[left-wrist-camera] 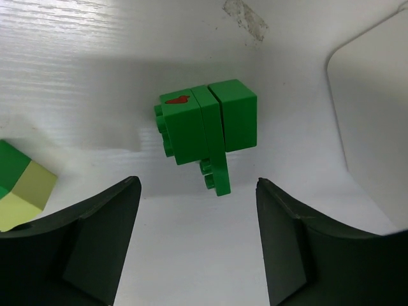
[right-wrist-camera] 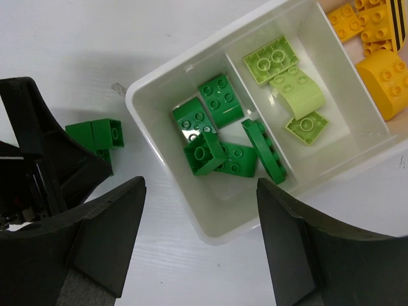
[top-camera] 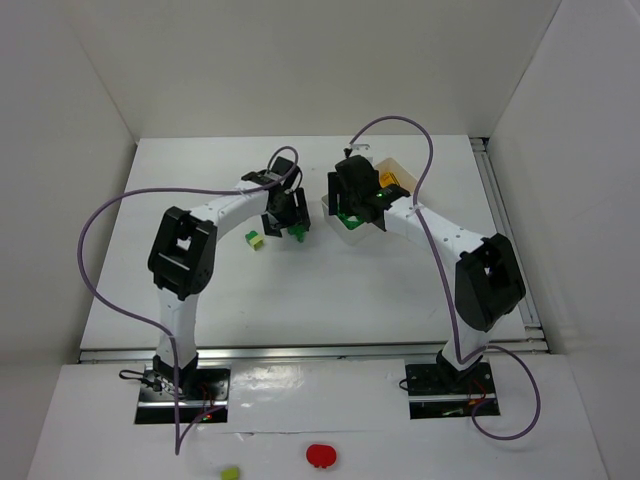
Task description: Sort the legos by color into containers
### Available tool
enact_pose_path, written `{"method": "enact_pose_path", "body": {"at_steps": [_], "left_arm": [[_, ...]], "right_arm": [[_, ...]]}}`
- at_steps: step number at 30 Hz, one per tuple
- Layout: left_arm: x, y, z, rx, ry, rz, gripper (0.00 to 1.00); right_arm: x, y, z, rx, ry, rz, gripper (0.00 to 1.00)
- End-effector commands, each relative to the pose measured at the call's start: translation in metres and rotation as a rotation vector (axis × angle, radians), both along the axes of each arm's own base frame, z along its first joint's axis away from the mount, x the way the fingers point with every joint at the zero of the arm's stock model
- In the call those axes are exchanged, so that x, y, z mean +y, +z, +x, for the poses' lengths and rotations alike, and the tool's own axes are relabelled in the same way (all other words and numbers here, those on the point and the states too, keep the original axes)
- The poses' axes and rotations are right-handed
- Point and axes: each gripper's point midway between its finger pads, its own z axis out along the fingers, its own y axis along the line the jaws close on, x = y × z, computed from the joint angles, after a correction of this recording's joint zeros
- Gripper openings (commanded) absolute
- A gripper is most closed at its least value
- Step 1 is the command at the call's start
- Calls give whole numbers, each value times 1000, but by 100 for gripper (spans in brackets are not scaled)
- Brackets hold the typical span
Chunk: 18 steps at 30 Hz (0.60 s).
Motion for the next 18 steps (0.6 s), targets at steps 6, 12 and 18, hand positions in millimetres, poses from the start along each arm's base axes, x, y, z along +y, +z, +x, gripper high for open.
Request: {"method": "enact_pose_path", "body": {"at_steps": [6,12,18], "left_arm": [[-10,8,1,-12,-107,-76,72],[-15,-2,-9,9,-104,-33,60],[-18,-13,-14,28,-82,-2,45]], "right_arm": [[0,26,0,-58,-2,45,77],[0,22,0,-51,-2,40,77],[0,22,0,-51,-2,40,77]]}}
